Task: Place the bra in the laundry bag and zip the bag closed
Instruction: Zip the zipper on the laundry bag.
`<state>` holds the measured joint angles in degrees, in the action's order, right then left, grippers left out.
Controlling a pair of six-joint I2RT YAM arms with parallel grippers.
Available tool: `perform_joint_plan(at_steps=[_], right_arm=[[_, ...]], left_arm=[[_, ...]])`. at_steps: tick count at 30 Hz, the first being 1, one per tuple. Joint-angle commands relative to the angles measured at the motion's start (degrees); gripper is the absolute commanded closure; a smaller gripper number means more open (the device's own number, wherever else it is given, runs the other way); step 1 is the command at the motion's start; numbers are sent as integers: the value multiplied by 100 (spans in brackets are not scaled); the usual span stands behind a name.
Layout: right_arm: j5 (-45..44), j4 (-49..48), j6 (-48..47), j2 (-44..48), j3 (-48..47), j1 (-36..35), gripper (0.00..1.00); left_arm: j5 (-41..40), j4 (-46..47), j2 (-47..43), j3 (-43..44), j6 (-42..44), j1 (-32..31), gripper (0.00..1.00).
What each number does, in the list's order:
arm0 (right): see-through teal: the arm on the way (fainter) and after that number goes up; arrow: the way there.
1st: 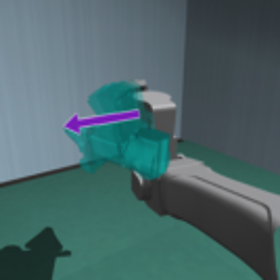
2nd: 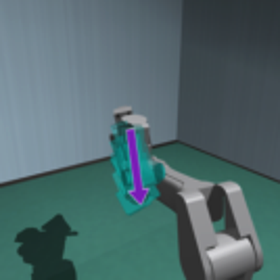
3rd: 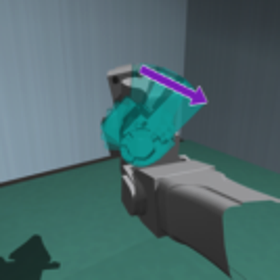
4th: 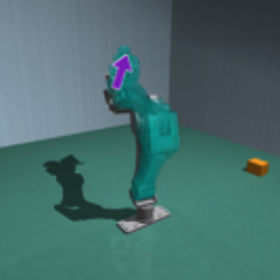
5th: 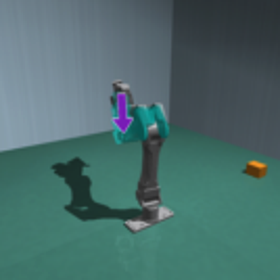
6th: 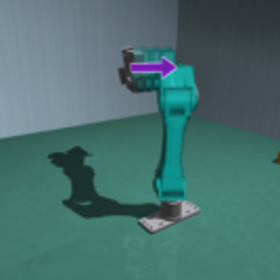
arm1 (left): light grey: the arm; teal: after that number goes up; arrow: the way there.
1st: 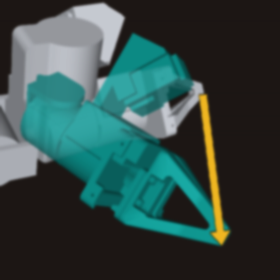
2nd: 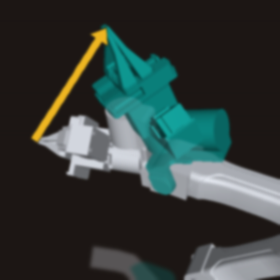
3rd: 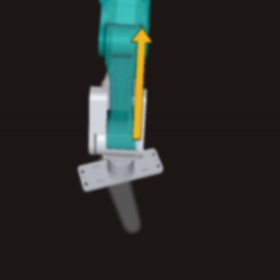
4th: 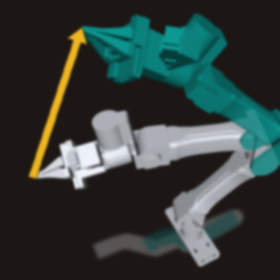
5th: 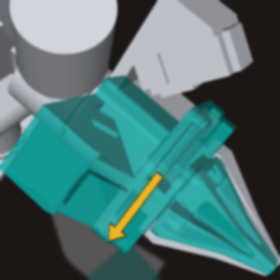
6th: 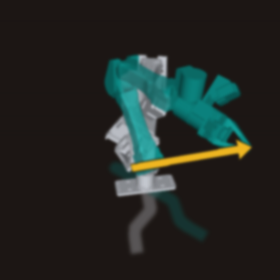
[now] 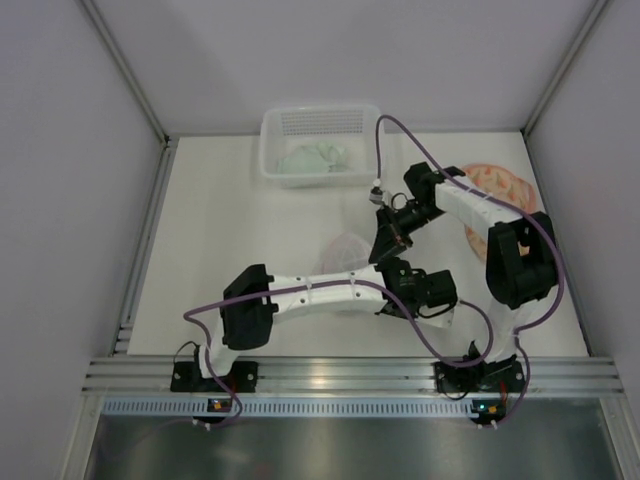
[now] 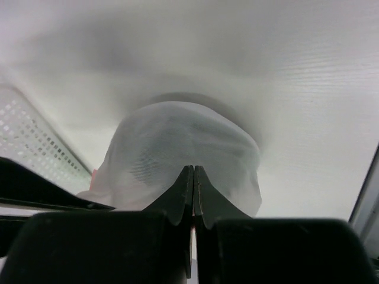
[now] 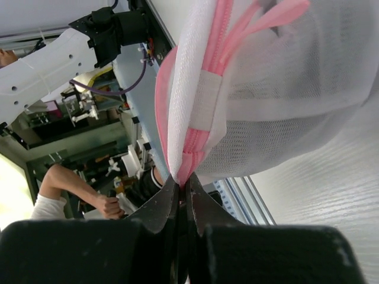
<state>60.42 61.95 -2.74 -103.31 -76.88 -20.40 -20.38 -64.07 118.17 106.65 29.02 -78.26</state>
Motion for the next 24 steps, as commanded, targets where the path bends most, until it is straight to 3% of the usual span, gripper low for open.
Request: perform_joint_plan(at_steps=[1, 9, 13, 15, 18, 21, 23, 24], right_arm=[[13, 79, -244, -215, -738, -60, 100], [-426, 203, -640, -743, -1601, -51, 100], [-426, 80, -508, -753, -1742, -51, 100], [-531, 115, -490, -586, -1708, -51, 78], [-698, 238, -587, -252, -1506, -16, 65], [-839, 335, -789, 47, -1242, 28, 74], [-996, 283, -763, 205, -1014, 19, 69], [-1076, 300, -763, 197, -952, 19, 60]], left_arm=[[762, 150, -531, -285, -238, -137, 100], [1484, 202, -866, -751, -256, -374, 100], [1248, 299, -901, -856, -230, -436, 100], [941, 404, -901, -927, -195, -418, 100], [782, 466, -796, -734, -238, -304, 100], [860, 475, -734, -462, -230, -129, 100], [878, 483, -778, -374, -230, -41, 100], [1000, 492, -813, -295, -238, -14, 100]])
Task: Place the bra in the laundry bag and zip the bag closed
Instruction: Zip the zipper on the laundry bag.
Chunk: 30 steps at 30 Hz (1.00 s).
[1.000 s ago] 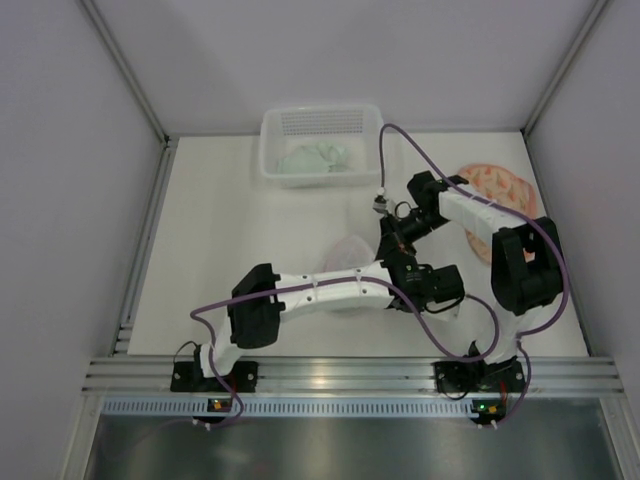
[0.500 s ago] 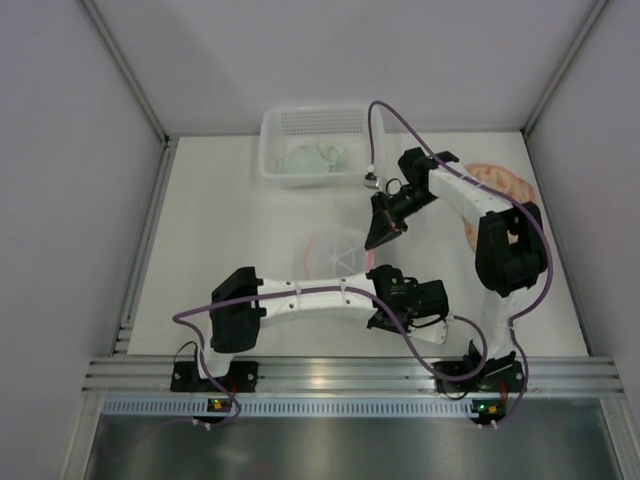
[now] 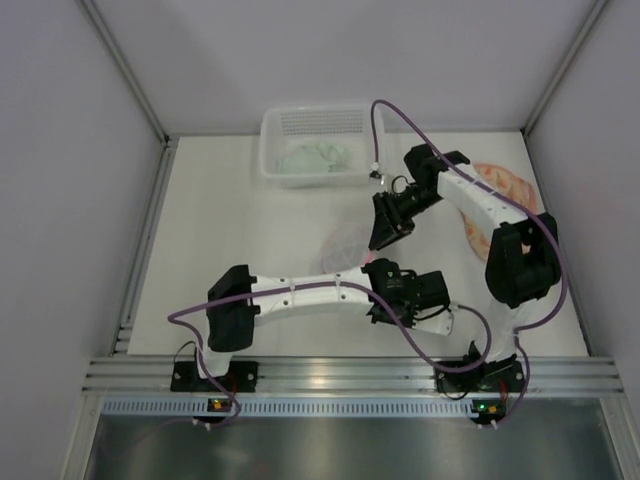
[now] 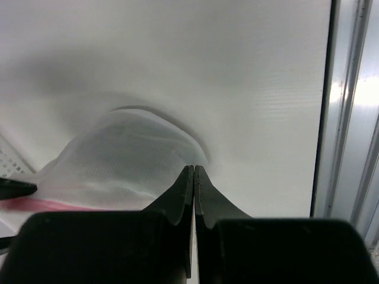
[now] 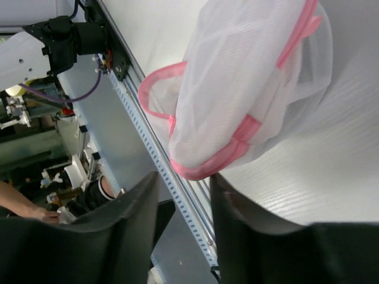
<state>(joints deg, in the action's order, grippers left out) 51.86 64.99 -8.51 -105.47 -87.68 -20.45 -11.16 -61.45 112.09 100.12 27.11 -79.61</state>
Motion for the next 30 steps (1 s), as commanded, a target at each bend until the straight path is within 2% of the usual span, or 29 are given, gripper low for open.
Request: perform_joint_plan(at_steps=[1, 2, 5, 7, 9, 11, 13, 15, 16, 17, 19, 20, 22, 23, 25, 26, 30], right_arm=[[-289, 13, -186, 405, 215, 32, 56], [-368, 14, -177, 396, 268, 32, 50], [-160, -109, 129, 439, 479, 41, 41], [25, -206, 323, 475, 550, 50, 32], [123, -294, 561, 519, 559, 41, 27], [132, -338, 631, 562, 629, 41, 25], [132, -425, 745, 589, 839, 50, 25], [211, -636, 798, 563, 971, 50, 30], [202, -715, 816, 519, 1033, 50, 31], [211, -786, 816, 475, 1042, 50, 31], [228, -979, 816, 318, 1007, 41, 36], [289, -1041, 816, 264, 990, 41, 39], [395, -1278, 1044, 185, 990, 41, 55], [517, -1374, 1045, 176, 990, 50, 67], [606, -1672, 966, 237, 1042, 41, 77], [606, -1744, 905, 264, 1060, 50, 85], [554, -1692, 132, 351, 1069, 41, 100]], left_arm=[[183, 221, -319, 386, -153, 174, 96], [297, 221, -389, 403, -223, 305, 84], [693, 221, -793, 368, -399, 621, 68], [956, 204, -1109, 298, -540, 832, 64], [1562, 212, -1329, 185, -680, 1254, 64], [2045, 326, -1795, -183, -734, 1718, 62], [2249, 658, -2311, -518, -891, 1992, 53], [2792, 870, -2603, -1019, -1320, 2519, 51], [3021, 1107, -2848, -1238, -1471, 2773, 45], [3301, 1257, -2973, -1423, -1637, 3341, 43], [4022, 1521, -3175, -1977, -2138, 3959, 37], [4234, 1670, -3202, -2091, -2288, 4537, 37], [4762, 1768, -3159, -2373, -2658, 5145, 36], [4842, 1855, -3141, -2470, -2693, 5279, 35], [5044, 2092, -3150, -2838, -3115, 5482, 34], [5097, 2407, -3167, -2970, -3220, 5535, 32], [5641, 3199, -3063, -3542, -3897, 5886, 30]])
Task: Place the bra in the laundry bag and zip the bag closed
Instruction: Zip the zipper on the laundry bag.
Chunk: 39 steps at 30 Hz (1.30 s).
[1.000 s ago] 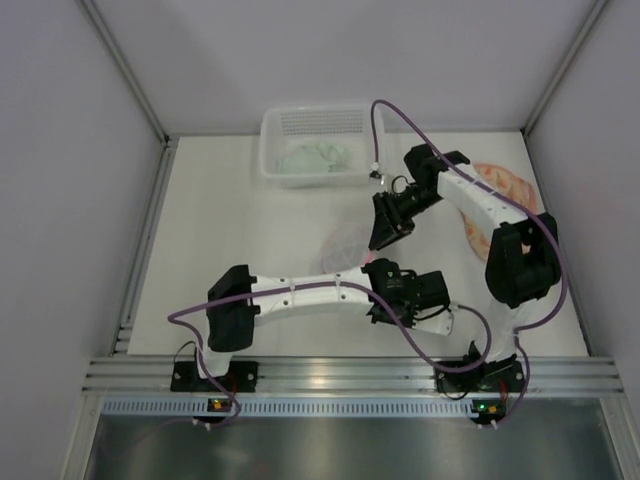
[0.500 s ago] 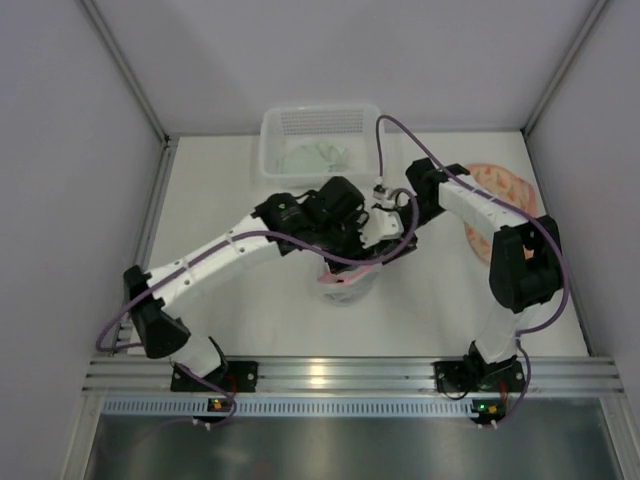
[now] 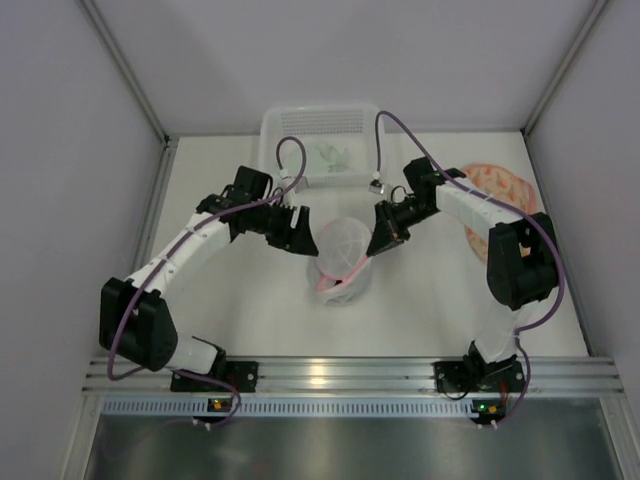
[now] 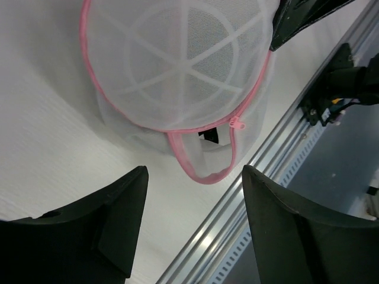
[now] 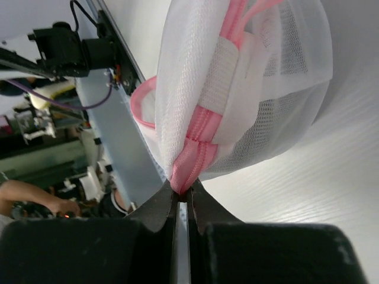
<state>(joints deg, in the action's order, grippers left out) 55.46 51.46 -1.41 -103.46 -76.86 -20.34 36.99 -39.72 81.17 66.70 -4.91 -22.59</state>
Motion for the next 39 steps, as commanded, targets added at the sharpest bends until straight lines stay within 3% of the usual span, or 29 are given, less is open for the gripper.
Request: perform_joint_plan(at_steps=[1, 11, 18, 24, 32, 39], right_arm=[[184, -312, -945, 229, 13, 39, 100], [641, 346, -2872, 195, -92, 21, 100], [729, 935, -3655, 230, -338, -49, 100], [685, 1182, -4007, 300, -382, -190, 100], [633, 1155, -4051, 239, -540, -401, 100], [615, 1191, -3982, 177, -725, -471, 100]], left_arm=[[1071, 1167, 92, -297, -731, 324, 29], [1635, 1960, 1243, 9, -221, 492, 26], [2144, 2583, 1684, 107, -536, 677, 24], [2611, 3242, 1604, -332, -722, 818, 23], [3297, 3234, 2193, -368, -687, 809, 19], [3604, 3234, 1921, -535, -608, 809, 22]])
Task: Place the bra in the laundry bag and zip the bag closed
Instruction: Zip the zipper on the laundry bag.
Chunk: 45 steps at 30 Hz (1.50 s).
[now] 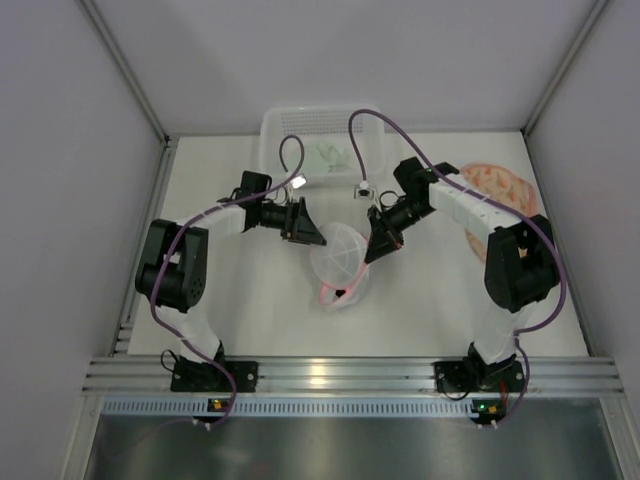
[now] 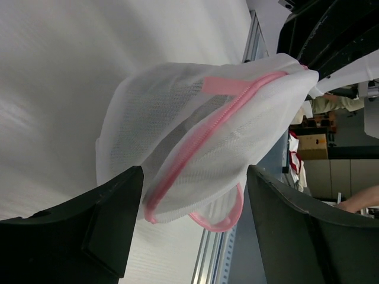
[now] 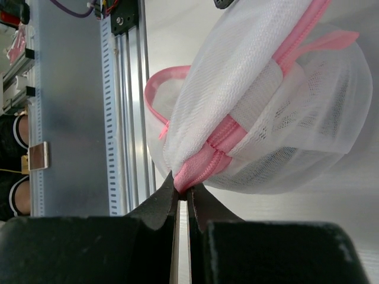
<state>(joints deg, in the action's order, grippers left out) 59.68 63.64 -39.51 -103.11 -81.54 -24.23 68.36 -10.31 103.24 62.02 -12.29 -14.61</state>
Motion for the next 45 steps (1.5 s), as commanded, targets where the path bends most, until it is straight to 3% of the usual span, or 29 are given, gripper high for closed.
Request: perform_joint_plan(at_steps=[1, 4, 5, 8, 9, 10, 11, 12, 15, 21, 26, 34, 37, 41, 45], right_arm=[[141, -122, -111, 142, -249, -99, 100], [9, -516, 223, 195, -161, -108, 100], [-44, -710, 346, 221, -126, -108, 100], [-342, -1431, 961, 353, 59, -100, 99], [-387, -1555, 1267, 379, 120, -100, 96], [-404, -1695, 1461, 423, 138, -91, 90], [-378, -1871, 1672, 441, 147, -91, 75], [-343, -1933, 2048, 476, 138, -82, 68], [-378, -1917, 2596, 590, 121, -64, 52], [-106, -1460, 3159, 941, 410, 330, 42], [421, -1669, 3842, 1170, 1068, 612, 27], [150, -1873, 4012, 1179, 1711, 1077, 24], [184, -1645, 3618, 1170, 1563, 1499, 24], [-26, -329, 2154, 820, 651, 2018, 30], [437, -342, 2341, 906, 709, 2291, 28]], left_arm=[[555, 292, -313, -67, 96, 11, 24], [924, 292, -392, -76, -106, 11, 40], [942, 292, -471, -111, -193, 2, 53], [1013, 292, -629, -216, -343, 11, 68], [1048, 292, -647, -234, -413, 11, 81], [1144, 292, -656, -243, -501, 2, 89], [1188, 292, -665, -234, -693, 2, 95], [1232, 284, -682, -243, -782, 2, 100], [1347, 284, -805, -243, -1055, 2, 100], [1294, 292, -858, -181, -1556, 2, 100], [1031, 292, -691, -138, -1899, 2, 100], [820, 292, -603, -155, -2057, -7, 100], [802, 292, -630, -146, -2067, -15, 100], [758, 292, -621, -111, -2058, -15, 100], [819, 292, -560, 29, -2023, -24, 100]])
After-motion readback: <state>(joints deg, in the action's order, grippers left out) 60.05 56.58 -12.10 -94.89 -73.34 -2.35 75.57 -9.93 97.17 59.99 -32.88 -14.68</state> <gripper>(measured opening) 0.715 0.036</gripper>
